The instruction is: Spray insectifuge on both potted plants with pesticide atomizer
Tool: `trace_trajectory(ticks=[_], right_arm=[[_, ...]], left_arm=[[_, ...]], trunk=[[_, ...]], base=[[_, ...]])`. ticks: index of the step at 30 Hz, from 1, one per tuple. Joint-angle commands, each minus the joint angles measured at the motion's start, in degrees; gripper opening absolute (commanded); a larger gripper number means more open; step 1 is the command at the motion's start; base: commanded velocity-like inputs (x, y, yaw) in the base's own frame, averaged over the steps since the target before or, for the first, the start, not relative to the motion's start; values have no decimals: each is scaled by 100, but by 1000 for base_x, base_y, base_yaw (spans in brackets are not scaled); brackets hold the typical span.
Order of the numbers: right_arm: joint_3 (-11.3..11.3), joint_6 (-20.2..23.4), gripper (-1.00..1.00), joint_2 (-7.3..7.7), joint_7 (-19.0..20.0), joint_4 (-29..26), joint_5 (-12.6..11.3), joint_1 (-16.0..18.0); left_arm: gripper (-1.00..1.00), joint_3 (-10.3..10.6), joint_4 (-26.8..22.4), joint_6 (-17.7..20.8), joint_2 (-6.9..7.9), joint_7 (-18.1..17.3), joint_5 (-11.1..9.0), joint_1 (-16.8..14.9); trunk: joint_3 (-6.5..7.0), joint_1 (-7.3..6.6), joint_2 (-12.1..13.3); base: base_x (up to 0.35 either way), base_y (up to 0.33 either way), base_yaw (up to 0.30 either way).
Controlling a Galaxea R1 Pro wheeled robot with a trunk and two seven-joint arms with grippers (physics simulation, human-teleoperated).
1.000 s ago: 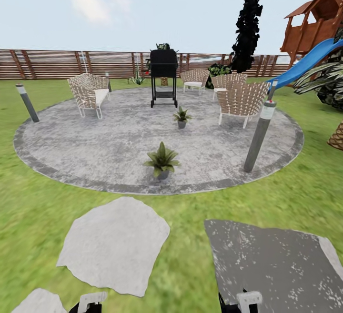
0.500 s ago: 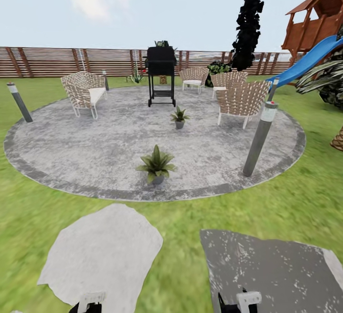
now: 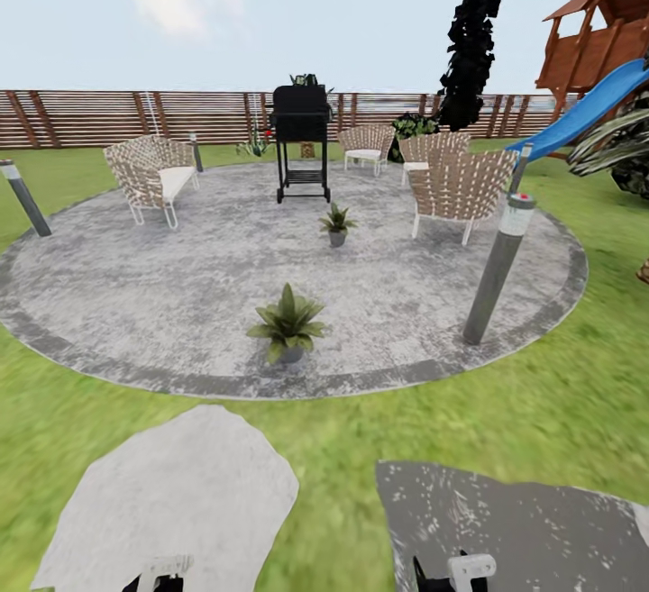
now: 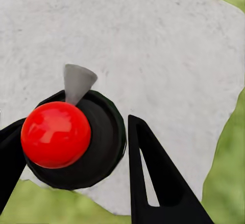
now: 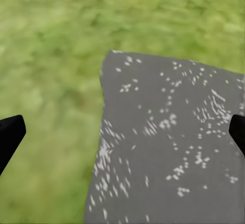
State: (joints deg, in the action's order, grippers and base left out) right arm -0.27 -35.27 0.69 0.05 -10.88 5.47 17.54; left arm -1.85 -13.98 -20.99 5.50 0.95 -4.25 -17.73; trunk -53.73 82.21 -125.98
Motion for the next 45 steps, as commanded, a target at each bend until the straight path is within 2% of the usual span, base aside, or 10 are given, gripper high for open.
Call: trace_trajectory(ticks=[1,5,15,18,45], right_arm=[[-11,-18,100,5,-7,60,31,3],[-22,-23,100,41,-26,183,25,3],[-20,-15,100,38,-29,235,31,3],[-30,-19,100,47,-31,223,25,3],[-14,-23,100,-6,-6,201,24,3]], left_arm=[[-100,5,6,-19,17,-4,-46,-3],[-100,5,-13,-19,46,-5,-56,-3],[-100,60,0,-19,-24,-34,-15,-3],[-100,47,11,-19,-5,-38,-27,-3],[-100,57,27,-19,4,-77,0,-3]], trunk=[[-5,2,-2],[-5,2,-2],[-5,2,-2],[-5,2,-2],[-5,2,-2]], base=[[302,-78,0],[303,-78,0],[304,-82,0],[291,-141,0],[279,-166,8]])
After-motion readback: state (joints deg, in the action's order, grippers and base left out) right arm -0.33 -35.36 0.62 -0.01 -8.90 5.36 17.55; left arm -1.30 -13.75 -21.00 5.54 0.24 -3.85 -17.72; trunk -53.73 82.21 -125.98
